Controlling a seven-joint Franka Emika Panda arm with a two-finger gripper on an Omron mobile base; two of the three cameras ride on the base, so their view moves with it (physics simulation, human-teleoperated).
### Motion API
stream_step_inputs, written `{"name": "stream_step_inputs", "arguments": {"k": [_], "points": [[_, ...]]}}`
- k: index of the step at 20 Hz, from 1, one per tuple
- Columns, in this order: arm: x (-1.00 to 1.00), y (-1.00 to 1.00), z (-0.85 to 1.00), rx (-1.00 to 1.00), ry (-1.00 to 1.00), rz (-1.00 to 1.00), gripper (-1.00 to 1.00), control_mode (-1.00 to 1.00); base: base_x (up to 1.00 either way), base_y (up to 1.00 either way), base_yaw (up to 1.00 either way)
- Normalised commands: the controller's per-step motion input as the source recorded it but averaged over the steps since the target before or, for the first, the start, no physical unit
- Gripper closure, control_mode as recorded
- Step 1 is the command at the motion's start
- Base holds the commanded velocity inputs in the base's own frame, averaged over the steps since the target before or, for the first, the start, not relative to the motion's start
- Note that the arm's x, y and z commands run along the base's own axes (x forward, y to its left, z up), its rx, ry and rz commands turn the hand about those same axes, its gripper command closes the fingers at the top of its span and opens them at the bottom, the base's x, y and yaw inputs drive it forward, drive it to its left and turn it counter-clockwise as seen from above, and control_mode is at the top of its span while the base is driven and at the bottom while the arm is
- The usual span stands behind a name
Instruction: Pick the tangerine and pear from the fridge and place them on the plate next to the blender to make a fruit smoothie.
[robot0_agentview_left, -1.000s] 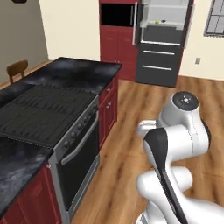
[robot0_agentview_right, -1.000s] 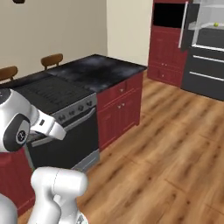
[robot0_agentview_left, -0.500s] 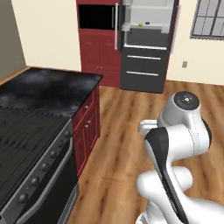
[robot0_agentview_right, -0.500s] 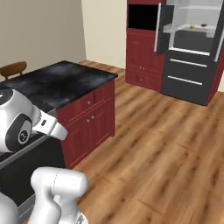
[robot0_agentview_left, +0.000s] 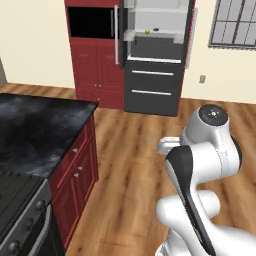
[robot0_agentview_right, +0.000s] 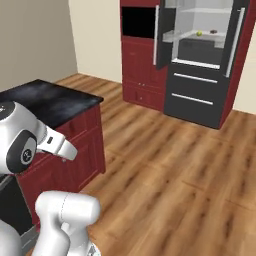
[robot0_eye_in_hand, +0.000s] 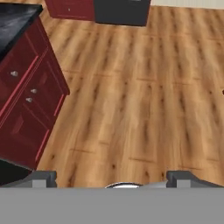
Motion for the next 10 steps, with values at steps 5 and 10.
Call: {"name": "stream_step_inputs", "arguments": {"k": [5, 10], "points": [[0.0, 0.0, 0.0, 0.0, 0.0, 0.0, -1.0, 1.0, 1.0, -0.1, -0.17], [0.0, 0.0, 0.0, 0.0, 0.0, 0.0, -1.0, 1.0, 1.0, -0.07, -0.24]]}}
